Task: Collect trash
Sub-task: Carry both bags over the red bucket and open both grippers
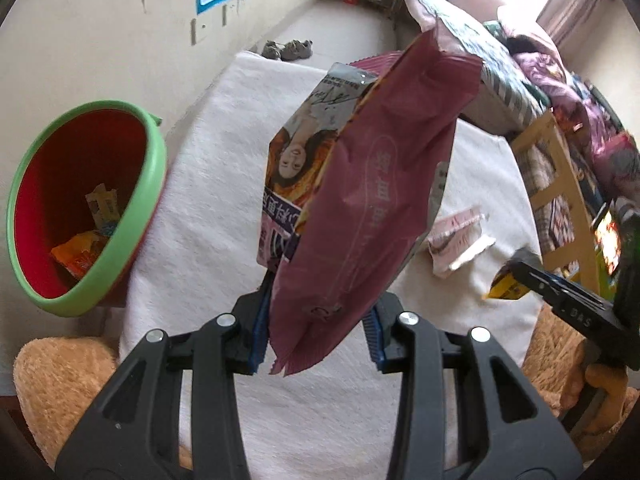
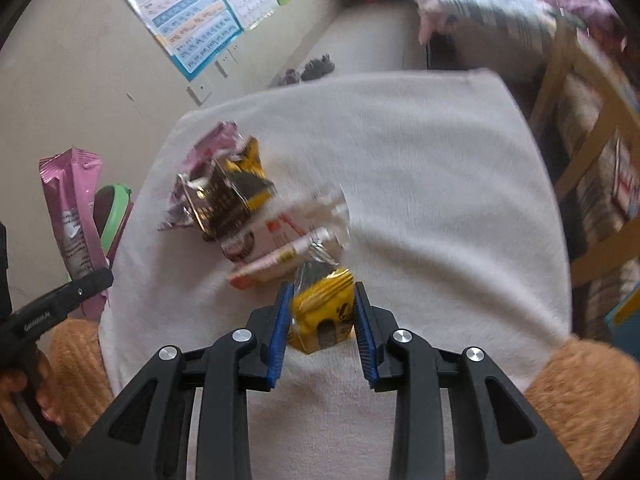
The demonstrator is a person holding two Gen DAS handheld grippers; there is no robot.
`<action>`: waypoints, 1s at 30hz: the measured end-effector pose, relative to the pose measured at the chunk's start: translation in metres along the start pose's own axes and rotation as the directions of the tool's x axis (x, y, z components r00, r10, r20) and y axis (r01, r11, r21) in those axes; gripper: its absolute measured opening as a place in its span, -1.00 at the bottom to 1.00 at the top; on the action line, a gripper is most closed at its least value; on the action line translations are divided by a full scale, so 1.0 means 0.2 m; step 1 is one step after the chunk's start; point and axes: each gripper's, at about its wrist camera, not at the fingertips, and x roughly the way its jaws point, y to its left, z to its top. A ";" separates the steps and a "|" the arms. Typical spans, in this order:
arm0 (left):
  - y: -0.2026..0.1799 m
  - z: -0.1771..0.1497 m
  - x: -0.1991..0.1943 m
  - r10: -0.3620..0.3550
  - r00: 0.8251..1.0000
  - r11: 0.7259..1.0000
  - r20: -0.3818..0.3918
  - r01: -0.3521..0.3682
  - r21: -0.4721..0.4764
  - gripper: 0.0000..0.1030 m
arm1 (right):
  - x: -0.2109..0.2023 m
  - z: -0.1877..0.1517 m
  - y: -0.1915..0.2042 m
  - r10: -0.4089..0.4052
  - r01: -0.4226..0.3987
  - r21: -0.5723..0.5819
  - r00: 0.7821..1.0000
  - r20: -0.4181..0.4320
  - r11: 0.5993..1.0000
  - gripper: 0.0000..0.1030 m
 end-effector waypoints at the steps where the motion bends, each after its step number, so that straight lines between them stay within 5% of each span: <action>1: 0.03 0.00 -0.02 -0.005 1.000 1.000 0.008 0.005 -0.016 -0.27 | -0.02 0.01 0.02 -0.007 0.007 -0.015 1.000 0.012 1.000 -0.43; 10: 0.10 0.03 -0.08 0.039 0.996 0.999 0.083 -0.037 -0.026 -0.27 | -0.14 0.10 0.21 -0.021 0.031 -0.121 0.996 0.086 0.992 -0.43; 30: 0.47 -0.03 -0.27 0.111 0.979 0.981 0.173 -0.080 -0.177 -0.27 | -0.14 0.08 0.61 0.012 0.009 -0.298 0.997 0.071 0.954 -0.43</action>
